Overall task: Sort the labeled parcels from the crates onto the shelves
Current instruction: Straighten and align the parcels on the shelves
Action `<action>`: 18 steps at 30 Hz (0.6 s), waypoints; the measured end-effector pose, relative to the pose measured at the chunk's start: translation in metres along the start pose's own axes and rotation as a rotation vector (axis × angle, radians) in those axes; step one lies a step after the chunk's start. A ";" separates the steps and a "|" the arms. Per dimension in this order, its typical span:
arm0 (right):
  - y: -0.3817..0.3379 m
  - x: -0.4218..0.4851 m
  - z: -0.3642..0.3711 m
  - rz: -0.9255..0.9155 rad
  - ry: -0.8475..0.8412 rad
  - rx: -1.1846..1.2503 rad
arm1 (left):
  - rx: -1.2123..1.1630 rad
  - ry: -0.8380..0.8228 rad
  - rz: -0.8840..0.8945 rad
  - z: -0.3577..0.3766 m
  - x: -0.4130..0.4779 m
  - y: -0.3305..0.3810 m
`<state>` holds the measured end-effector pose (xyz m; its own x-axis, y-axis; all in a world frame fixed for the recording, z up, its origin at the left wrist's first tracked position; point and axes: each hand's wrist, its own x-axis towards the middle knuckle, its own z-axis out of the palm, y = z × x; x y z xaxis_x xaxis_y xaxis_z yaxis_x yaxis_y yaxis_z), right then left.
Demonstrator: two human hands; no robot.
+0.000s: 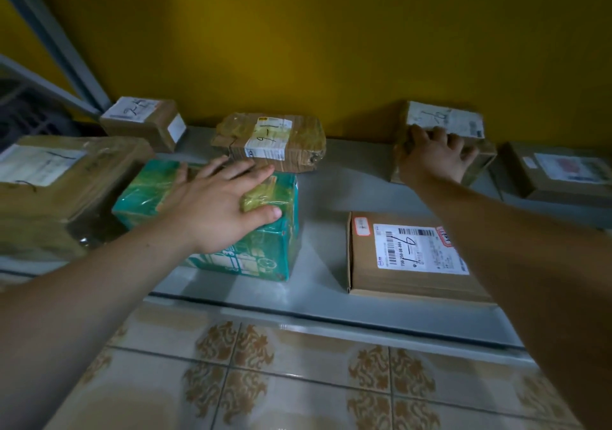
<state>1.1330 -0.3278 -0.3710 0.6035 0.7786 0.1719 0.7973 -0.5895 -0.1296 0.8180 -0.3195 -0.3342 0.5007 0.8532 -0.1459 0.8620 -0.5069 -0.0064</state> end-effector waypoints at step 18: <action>-0.022 -0.031 -0.010 -0.122 -0.076 -0.108 | -0.023 -0.023 0.013 0.000 0.001 -0.002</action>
<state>1.0970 -0.3408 -0.3636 0.5036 0.8576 0.1047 0.8626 -0.5058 -0.0059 0.8170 -0.3173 -0.3344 0.5098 0.8436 -0.1688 0.8573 -0.5144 0.0183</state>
